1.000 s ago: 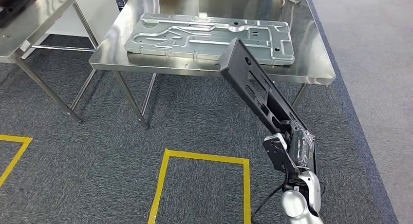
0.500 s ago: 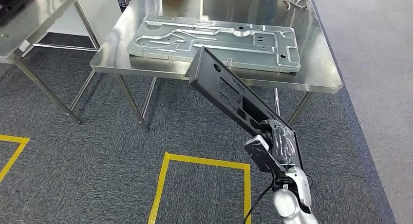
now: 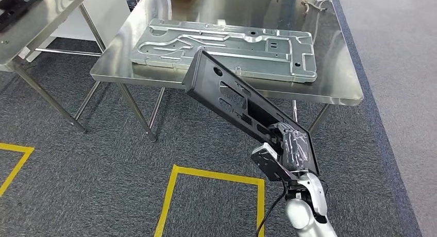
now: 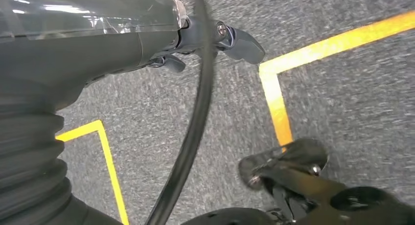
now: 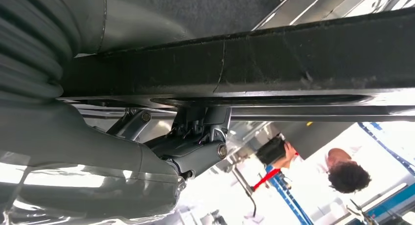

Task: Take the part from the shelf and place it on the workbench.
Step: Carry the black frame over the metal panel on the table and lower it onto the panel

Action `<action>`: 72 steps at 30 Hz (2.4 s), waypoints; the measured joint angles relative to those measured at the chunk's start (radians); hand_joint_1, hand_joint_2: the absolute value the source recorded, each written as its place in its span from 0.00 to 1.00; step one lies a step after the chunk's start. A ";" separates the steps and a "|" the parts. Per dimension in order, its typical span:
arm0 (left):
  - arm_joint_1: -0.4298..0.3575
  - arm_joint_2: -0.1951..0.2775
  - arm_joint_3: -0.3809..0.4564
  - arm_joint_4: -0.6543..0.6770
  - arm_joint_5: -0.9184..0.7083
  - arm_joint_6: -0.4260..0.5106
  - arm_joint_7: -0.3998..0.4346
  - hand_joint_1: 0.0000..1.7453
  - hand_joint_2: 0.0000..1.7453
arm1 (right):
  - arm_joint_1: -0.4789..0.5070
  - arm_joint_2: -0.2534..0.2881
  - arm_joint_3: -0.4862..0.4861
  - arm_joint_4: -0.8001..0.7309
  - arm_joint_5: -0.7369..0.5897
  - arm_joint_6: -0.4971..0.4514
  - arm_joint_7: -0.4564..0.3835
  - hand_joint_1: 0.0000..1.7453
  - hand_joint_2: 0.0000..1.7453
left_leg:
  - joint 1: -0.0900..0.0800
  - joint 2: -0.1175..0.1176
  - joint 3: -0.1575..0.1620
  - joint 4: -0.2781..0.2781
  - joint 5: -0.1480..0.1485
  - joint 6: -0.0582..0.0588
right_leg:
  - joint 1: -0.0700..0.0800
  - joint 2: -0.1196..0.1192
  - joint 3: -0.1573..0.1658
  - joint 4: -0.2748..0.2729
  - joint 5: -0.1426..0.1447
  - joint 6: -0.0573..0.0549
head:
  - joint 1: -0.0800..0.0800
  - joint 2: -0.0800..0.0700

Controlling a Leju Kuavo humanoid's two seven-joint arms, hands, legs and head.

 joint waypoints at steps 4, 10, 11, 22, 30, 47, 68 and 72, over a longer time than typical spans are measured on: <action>-0.003 0.002 0.000 0.000 -0.001 0.000 0.002 0.00 1.00 | -0.026 -0.014 0.001 0.000 0.039 0.010 0.035 1.00 1.00 | -0.012 0.001 0.048 -0.116 0.027 0.016 | 0.003 0.001 0.006 -0.003 -0.011 0.019 | 0.000 0.000; -0.008 0.001 0.000 0.000 -0.011 -0.008 0.002 0.00 1.00 | -0.098 -0.062 0.001 0.027 0.194 0.030 0.108 1.00 1.00 | -0.003 0.005 0.074 -0.148 0.026 0.040 | -0.002 -0.011 -0.099 0.182 -0.091 0.046 | 0.000 0.000; -0.010 0.001 -0.001 0.000 -0.013 -0.011 0.003 0.00 1.00 | -0.112 -0.070 0.001 0.041 0.236 0.032 0.125 1.00 1.00 | -0.003 0.005 0.076 -0.148 0.023 0.041 | -0.004 -0.012 -0.136 0.236 -0.101 0.050 | 0.000 0.000; -0.027 -0.002 -0.024 0.000 -0.039 -0.018 0.014 0.00 1.00 | -0.263 -0.139 0.029 0.214 0.730 -0.023 0.219 1.00 1.00 | -0.005 0.005 0.101 -0.116 -0.033 -0.007 | -0.012 -0.017 -0.066 0.004 0.051 0.018 | 0.000 0.000; -0.027 -0.003 -0.031 0.000 -0.039 -0.018 0.018 0.00 1.00 | -0.308 -0.167 0.096 0.309 0.747 -0.048 0.249 1.00 1.00 | -0.006 0.004 -0.034 0.045 -0.008 0.002 | 0.002 -0.014 -0.025 0.002 0.020 -0.002 | 0.000 0.000; -0.030 -0.003 -0.042 0.000 -0.039 -0.021 0.018 0.00 1.00 | -0.334 -0.207 0.149 0.384 0.747 -0.082 0.266 1.00 1.00 | -0.014 0.003 0.096 -0.139 0.005 0.032 | -0.007 -0.021 -0.101 0.047 0.069 0.045 | 0.000 0.000; -0.028 -0.002 -0.043 0.000 -0.030 -0.018 0.021 0.00 1.00 | -0.324 -0.208 0.143 0.416 0.747 -0.117 0.245 1.00 1.00 | -0.018 0.006 0.090 -0.161 0.029 0.045 | 0.004 -0.015 -0.014 0.029 0.011 0.032 | 0.000 0.000; -0.033 -0.002 -0.043 0.000 -0.025 -0.020 0.021 0.00 1.00 | -0.324 -0.207 0.139 0.420 0.747 -0.119 0.239 1.00 1.00 | -0.016 0.003 0.120 -0.168 0.014 0.055 | -0.002 -0.016 -0.145 0.233 -0.070 0.048 | 0.000 0.000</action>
